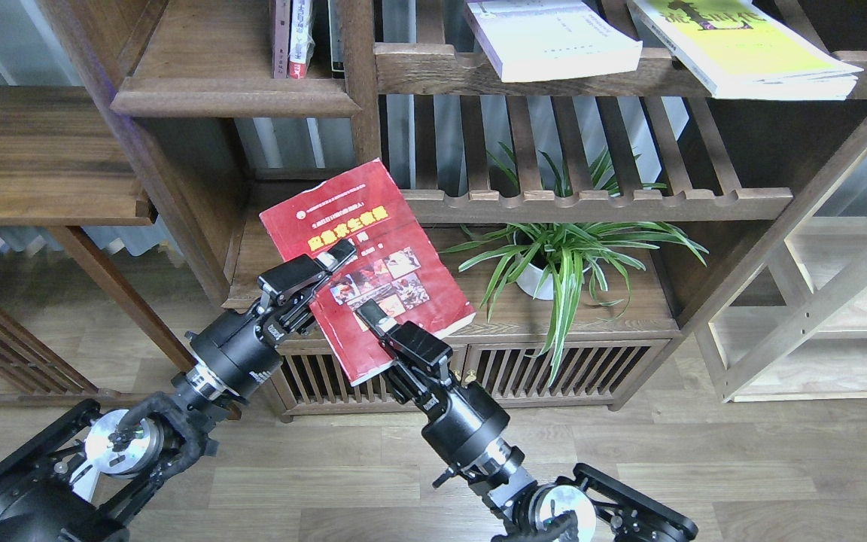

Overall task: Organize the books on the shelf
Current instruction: 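Bring the left gripper to the red book and grasp its edge, then carry the red book with the left gripper up to the top shelf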

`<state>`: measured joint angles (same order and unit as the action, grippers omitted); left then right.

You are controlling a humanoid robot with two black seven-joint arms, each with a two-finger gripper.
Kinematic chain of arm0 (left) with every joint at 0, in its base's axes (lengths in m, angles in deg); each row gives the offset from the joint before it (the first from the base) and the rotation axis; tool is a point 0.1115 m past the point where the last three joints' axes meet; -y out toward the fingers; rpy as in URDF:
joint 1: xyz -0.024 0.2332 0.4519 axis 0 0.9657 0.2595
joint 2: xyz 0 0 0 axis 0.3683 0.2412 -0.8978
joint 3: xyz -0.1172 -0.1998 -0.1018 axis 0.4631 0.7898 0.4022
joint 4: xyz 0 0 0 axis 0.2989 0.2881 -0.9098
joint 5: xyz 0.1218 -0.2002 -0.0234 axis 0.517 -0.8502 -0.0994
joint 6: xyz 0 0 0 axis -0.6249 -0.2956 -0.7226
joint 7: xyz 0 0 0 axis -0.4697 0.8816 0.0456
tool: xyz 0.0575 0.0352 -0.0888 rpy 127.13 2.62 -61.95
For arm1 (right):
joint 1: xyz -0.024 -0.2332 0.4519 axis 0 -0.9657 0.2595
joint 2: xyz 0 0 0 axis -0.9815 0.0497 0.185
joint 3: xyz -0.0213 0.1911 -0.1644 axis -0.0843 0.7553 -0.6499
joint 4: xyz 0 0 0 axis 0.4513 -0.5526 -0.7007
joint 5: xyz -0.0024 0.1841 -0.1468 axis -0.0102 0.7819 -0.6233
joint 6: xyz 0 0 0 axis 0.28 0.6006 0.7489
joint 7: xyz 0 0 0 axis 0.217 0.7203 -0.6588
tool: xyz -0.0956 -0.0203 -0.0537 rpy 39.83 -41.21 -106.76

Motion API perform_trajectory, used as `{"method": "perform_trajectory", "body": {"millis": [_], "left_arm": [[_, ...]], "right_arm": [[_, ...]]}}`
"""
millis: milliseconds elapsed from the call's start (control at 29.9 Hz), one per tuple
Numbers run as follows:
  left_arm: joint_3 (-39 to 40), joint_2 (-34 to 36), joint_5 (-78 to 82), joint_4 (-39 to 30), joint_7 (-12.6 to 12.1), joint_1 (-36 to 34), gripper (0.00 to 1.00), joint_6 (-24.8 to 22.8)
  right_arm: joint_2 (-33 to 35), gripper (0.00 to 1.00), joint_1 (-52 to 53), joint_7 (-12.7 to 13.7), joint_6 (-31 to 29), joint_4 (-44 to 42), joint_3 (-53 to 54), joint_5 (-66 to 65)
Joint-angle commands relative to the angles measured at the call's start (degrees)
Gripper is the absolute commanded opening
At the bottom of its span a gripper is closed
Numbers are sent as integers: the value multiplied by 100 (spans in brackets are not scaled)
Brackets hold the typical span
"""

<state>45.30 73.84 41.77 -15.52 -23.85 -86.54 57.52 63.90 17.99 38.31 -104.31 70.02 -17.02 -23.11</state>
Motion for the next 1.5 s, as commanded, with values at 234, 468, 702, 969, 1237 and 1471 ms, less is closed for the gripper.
{"method": "perform_trajectory", "body": {"millis": [234, 468, 702, 969, 1237, 1471], "left_arm": [[38, 131, 7, -60, -46, -4, 2, 0], [64, 868, 402, -201, -28, 5, 2, 0], [179, 1659, 824, -315, -37, -65, 2, 0], [845, 2451, 1570, -763, -63, -293, 2, 0], [2155, 2627, 2354, -799, -660, -575, 0, 0], [2964, 2627, 2969, -860, -644, -558, 0, 0]], "right_arm": [[1, 82, 26, 2, -2, -7, 115, -55], [1, 83, 8, -7, -2, -25, 510, -55], [114, 84, -27, -25, -2, -306, 1003, -38], [440, 84, -44, -16, -2, -446, 1003, -90], [554, 84, -44, -7, -2, -675, 933, -336], [554, 84, -18, -7, -2, -798, 915, -565]]}}
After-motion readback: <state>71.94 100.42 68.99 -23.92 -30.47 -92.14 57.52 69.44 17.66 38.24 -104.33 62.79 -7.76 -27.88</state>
